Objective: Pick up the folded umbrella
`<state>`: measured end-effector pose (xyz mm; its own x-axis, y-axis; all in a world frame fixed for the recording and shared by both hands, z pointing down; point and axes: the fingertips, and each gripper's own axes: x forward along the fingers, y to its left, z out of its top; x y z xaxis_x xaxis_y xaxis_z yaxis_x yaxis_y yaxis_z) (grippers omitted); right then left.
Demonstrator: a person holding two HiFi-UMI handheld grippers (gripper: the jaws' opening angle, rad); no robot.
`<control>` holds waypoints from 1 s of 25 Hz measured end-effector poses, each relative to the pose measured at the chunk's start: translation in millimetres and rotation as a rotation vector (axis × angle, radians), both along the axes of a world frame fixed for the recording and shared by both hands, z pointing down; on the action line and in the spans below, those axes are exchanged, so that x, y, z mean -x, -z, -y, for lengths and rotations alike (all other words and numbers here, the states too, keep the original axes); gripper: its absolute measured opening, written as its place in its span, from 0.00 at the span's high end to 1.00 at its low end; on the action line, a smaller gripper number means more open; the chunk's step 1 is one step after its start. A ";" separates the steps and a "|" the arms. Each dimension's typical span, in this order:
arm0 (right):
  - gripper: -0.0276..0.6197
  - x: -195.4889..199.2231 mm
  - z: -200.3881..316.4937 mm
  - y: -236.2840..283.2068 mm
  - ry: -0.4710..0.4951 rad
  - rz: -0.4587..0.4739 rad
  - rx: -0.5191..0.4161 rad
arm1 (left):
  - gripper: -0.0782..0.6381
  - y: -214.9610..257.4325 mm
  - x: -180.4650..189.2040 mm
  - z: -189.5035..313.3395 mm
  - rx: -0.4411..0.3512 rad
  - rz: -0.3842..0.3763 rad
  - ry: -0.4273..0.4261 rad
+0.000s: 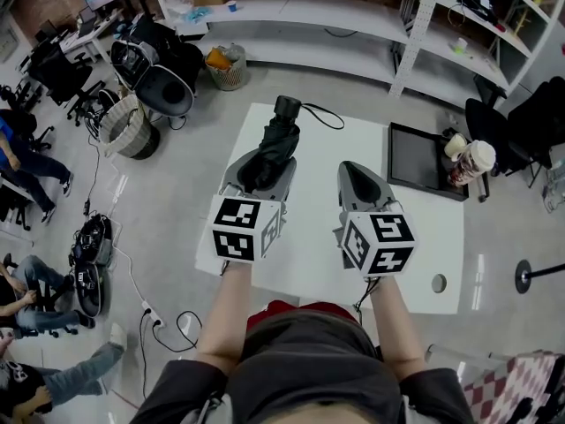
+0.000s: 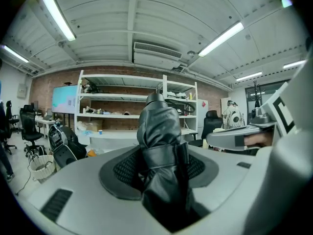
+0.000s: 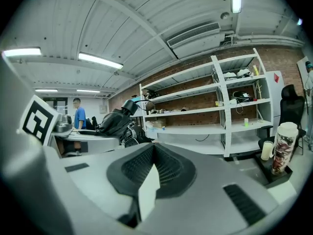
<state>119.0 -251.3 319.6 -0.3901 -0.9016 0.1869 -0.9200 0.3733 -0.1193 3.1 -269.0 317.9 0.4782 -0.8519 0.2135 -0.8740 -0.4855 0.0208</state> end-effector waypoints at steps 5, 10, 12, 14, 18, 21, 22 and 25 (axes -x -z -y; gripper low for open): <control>0.93 -2.0 -5.6 10.4 0.006 0.011 -0.035 | 0.58 10.9 1.2 -9.0 -0.044 -0.020 0.005; 0.93 -6.8 -10.7 18.9 0.012 0.014 -0.058 | 0.58 16.0 1.7 -15.2 -0.057 -0.047 0.010; 0.93 -8.5 -12.1 19.7 0.012 0.017 -0.062 | 0.58 16.2 2.8 -17.1 -0.061 -0.056 0.010; 0.93 -10.0 -13.2 19.7 0.011 0.019 -0.063 | 0.58 16.6 4.9 -18.6 -0.068 -0.062 0.011; 0.93 -13.8 -15.3 18.6 0.006 0.021 -0.060 | 0.58 19.2 10.1 -21.7 -0.083 -0.080 0.016; 0.93 -16.4 -16.9 14.4 0.002 0.020 -0.057 | 0.58 16.6 14.9 -24.2 -0.091 -0.079 0.023; 0.93 -17.2 -17.8 12.9 0.001 0.018 -0.057 | 0.58 14.9 16.8 -25.4 -0.092 -0.078 0.026; 0.93 -19.8 -21.2 10.5 -0.004 0.018 -0.056 | 0.58 10.3 21.6 -29.6 -0.089 -0.083 0.034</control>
<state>138.9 -230.0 309.1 -0.3894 -0.9120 0.1291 -0.9193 0.3763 -0.1149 -18.5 -239.3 307.5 0.4617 -0.8817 0.0975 -0.8870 -0.4587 0.0524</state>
